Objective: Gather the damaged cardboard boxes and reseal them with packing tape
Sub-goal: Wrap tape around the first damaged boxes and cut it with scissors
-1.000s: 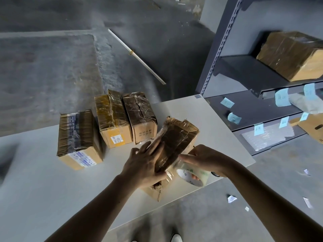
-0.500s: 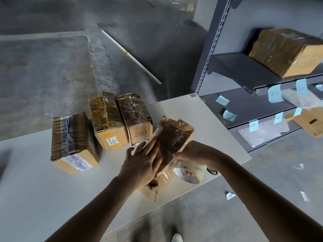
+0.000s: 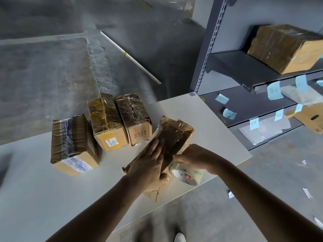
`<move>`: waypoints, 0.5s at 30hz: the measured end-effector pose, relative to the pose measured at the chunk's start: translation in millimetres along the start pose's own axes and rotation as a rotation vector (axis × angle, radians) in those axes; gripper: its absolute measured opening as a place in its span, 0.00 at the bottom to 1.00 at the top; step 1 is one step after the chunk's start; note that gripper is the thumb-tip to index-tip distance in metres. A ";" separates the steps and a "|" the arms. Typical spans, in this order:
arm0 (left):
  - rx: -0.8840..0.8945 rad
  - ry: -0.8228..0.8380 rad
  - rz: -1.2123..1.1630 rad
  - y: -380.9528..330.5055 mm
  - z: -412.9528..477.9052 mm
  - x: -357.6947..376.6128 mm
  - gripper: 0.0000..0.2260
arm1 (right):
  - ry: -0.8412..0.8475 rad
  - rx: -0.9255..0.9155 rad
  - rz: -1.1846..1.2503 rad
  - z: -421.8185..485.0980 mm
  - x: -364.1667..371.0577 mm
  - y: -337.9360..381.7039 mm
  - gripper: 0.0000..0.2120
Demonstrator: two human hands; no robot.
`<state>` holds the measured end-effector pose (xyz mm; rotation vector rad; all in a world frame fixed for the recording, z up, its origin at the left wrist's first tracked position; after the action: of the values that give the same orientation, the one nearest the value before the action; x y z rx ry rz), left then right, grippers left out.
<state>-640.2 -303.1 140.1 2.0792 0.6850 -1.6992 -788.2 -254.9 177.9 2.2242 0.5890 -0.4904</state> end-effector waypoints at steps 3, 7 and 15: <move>0.021 -0.013 -0.059 -3.9 1.4 0.1 0.38 | 0.024 -0.042 0.014 3.7 1.9 -1.9 0.15; -0.023 0.011 -0.084 -3.9 1.9 -0.5 0.39 | 0.013 -0.059 -0.006 4.2 1.4 -4.3 0.15; -0.172 -0.084 -0.081 -29.1 7.5 3.2 0.43 | -0.018 -0.164 0.048 -12.4 -5.8 -6.7 0.10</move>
<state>-662.5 -283.2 136.0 1.8760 0.8675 -1.6953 -794.7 -243.0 184.8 2.0712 0.5453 -0.4217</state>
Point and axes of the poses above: each hand's wrist, its own z-axis towards the middle knuckle, its own x-axis out of the palm, y = z × x, the point moved 6 cm from there along z, towards the middle knuckle
